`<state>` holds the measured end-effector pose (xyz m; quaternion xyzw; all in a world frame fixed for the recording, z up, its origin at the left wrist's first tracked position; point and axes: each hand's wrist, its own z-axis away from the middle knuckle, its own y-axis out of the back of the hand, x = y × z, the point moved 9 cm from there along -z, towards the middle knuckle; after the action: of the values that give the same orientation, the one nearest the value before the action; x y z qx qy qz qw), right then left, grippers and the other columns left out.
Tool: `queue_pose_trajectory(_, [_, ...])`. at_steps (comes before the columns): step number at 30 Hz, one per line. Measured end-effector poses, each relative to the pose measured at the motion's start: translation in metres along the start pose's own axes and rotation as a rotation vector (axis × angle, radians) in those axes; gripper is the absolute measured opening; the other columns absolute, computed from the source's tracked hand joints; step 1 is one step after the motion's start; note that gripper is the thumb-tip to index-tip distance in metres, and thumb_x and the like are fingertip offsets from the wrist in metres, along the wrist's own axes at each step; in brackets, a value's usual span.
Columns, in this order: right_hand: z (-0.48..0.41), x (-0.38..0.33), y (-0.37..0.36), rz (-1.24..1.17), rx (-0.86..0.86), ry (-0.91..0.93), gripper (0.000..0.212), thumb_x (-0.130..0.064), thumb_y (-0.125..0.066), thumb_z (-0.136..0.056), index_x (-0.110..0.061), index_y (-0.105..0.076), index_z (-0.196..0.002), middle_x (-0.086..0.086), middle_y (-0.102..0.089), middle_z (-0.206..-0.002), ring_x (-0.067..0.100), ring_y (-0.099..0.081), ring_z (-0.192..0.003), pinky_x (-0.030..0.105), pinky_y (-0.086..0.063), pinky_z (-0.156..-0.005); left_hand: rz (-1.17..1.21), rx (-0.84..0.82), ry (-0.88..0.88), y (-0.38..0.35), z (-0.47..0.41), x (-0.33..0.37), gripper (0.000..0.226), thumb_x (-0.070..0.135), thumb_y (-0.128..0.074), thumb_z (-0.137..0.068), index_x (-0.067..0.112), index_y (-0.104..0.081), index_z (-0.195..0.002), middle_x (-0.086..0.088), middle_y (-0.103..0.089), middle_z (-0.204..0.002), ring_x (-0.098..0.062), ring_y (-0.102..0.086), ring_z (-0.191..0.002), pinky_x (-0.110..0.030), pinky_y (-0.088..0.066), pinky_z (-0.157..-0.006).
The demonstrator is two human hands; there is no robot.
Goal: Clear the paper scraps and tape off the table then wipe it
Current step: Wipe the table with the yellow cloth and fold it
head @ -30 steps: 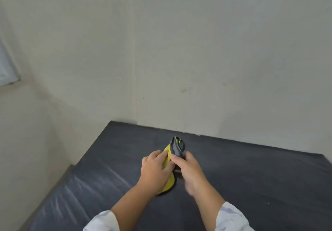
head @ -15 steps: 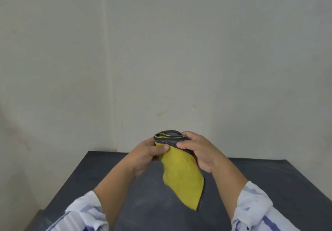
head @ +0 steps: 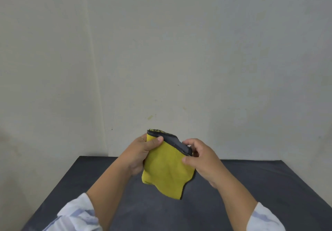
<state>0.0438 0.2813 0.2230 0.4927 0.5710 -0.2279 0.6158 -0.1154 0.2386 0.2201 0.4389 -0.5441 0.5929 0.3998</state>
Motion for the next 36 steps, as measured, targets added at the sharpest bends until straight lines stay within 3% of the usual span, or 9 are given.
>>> queue_pose_trajectory(2, [0.001, -0.015, 0.010, 0.248, 0.063, 0.138, 0.028, -0.012, -0.066, -0.078, -0.036, -0.056, -0.088, -0.014, -0.058, -0.084, -0.003, -0.052, -0.072, 0.008, -0.041, -0.065, -0.033, 0.039, 0.018, 0.000, -0.001, -0.004, 0.033, 0.028, -0.059, -0.087, 0.010, -0.061, -0.115, -0.011, -0.069, -0.112, -0.028, -0.065, -0.105, -0.045, -0.049, -0.093])
queue_pose_trajectory(4, [0.003, -0.027, 0.014, 0.368, 0.089, 0.248, 0.027, -0.011, -0.065, -0.079, -0.036, -0.053, -0.080, -0.015, -0.056, -0.083, -0.004, -0.049, -0.070, 0.007, -0.037, -0.062, -0.060, 0.054, 0.030, -0.002, -0.001, -0.006, 0.029, 0.030, -0.053, -0.093, 0.012, -0.061, -0.115, -0.009, -0.070, -0.111, -0.026, -0.065, -0.105, -0.045, -0.049, -0.095])
queue_pose_trajectory(11, [-0.009, -0.014, 0.032, -0.380, 0.126, 0.077, 0.024, -0.005, -0.060, -0.085, -0.024, -0.059, -0.100, -0.001, -0.051, -0.080, 0.013, -0.048, -0.074, 0.027, -0.040, -0.067, 0.175, -0.075, 0.024, -0.031, 0.008, -0.003, 0.043, 0.034, -0.044, -0.091, 0.007, -0.058, -0.123, -0.012, -0.064, -0.122, -0.026, -0.060, -0.114, -0.041, -0.052, -0.093])
queue_pose_trajectory(17, [-0.022, 0.001, 0.027, -0.170, 0.217, 0.024, 0.027, -0.020, -0.062, -0.086, -0.031, -0.058, -0.110, 0.000, -0.059, -0.091, 0.016, -0.058, -0.088, 0.032, -0.048, -0.084, 0.340, -0.001, 0.134, -0.030, 0.008, -0.029, 0.059, 0.054, -0.038, -0.093, 0.008, -0.061, -0.122, -0.018, -0.063, -0.121, -0.032, -0.060, -0.113, -0.048, -0.046, -0.096])
queue_pose_trajectory(21, [-0.037, 0.015, 0.008, -0.130, 0.195, -0.070, 0.029, -0.024, -0.059, -0.087, -0.029, -0.054, -0.115, -0.001, -0.057, -0.101, 0.013, -0.056, -0.092, 0.032, -0.048, -0.087, 0.346, -0.020, 0.166, -0.022, 0.018, -0.050, 0.046, 0.014, -0.060, -0.084, 0.000, -0.053, -0.127, -0.021, -0.062, -0.122, -0.035, -0.061, -0.111, -0.047, -0.053, -0.088])
queue_pose_trajectory(24, [-0.048, 0.039, -0.031, -0.354, 0.003, -0.256, 0.033, -0.024, -0.062, -0.087, -0.028, -0.052, -0.119, 0.004, -0.057, -0.113, 0.020, -0.058, -0.101, 0.039, -0.051, -0.088, 0.389, 0.044, 0.212, 0.006, 0.020, -0.060, 0.040, 0.010, -0.050, -0.087, -0.001, -0.054, -0.125, -0.022, -0.062, -0.121, -0.035, -0.062, -0.109, -0.048, -0.053, -0.088])
queue_pose_trajectory(28, [-0.056, 0.055, -0.099, -0.577, -0.248, -0.378, 0.045, 0.001, -0.058, -0.085, -0.024, -0.052, -0.122, 0.013, -0.058, -0.114, 0.025, -0.060, -0.098, 0.035, -0.052, -0.077, 0.362, 0.202, 0.306, 0.071, 0.021, -0.071, 0.036, 0.022, -0.044, -0.096, -0.002, -0.057, -0.120, -0.022, -0.064, -0.117, -0.036, -0.063, -0.108, -0.051, -0.045, -0.094])
queue_pose_trajectory(33, [-0.089, 0.084, -0.178, -0.522, -0.181, -0.436, 0.052, 0.014, -0.053, -0.081, -0.020, -0.058, -0.120, 0.014, -0.060, -0.110, 0.025, -0.062, -0.085, 0.031, -0.052, -0.067, 0.180, 0.341, 0.494, 0.172, 0.026, -0.098, 0.038, 0.033, -0.046, -0.097, 0.004, -0.059, -0.118, -0.016, -0.070, -0.107, -0.030, -0.069, -0.093, -0.047, -0.052, -0.084])
queue_pose_trajectory(36, [-0.112, 0.107, -0.232, -0.420, -0.136, -0.473, 0.052, 0.013, -0.054, -0.080, -0.024, -0.062, -0.116, 0.008, -0.061, -0.111, 0.022, -0.062, -0.087, 0.029, -0.051, -0.066, 0.054, 0.363, 0.560, 0.233, 0.030, -0.111, 0.028, 0.009, -0.049, -0.092, 0.007, -0.058, -0.118, -0.016, -0.070, -0.106, -0.031, -0.066, -0.093, -0.047, -0.053, -0.082])
